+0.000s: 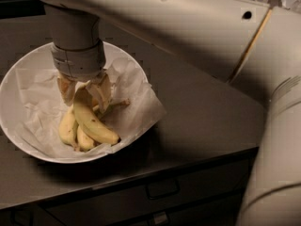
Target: Pick banana from white bowl
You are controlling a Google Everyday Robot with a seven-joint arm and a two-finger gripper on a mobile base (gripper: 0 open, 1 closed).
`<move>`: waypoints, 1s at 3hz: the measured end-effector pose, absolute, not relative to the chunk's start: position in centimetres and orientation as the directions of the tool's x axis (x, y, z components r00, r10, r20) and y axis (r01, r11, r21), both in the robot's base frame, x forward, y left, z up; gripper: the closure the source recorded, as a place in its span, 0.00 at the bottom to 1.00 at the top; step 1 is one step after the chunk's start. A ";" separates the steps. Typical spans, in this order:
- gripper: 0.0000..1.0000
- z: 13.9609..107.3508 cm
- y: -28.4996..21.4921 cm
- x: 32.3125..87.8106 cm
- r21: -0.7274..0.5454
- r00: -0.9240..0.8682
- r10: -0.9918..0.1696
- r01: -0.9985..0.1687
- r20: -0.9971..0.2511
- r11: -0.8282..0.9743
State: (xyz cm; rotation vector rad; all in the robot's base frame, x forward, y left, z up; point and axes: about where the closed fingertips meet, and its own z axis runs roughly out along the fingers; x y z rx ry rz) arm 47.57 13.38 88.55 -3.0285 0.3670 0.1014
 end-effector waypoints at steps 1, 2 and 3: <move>0.57 88.3 13.5 47.6 -0.077 0.970 -0.230 -0.236 -0.084 -0.969; 0.76 88.1 13.6 47.6 -0.075 0.970 -0.225 -0.232 -0.089 -0.970; 0.98 88.1 13.6 47.6 -0.075 0.970 -0.225 -0.232 -0.089 -0.970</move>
Offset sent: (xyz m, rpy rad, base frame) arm -0.0047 -0.0062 -0.0091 -0.0524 0.0619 0.0300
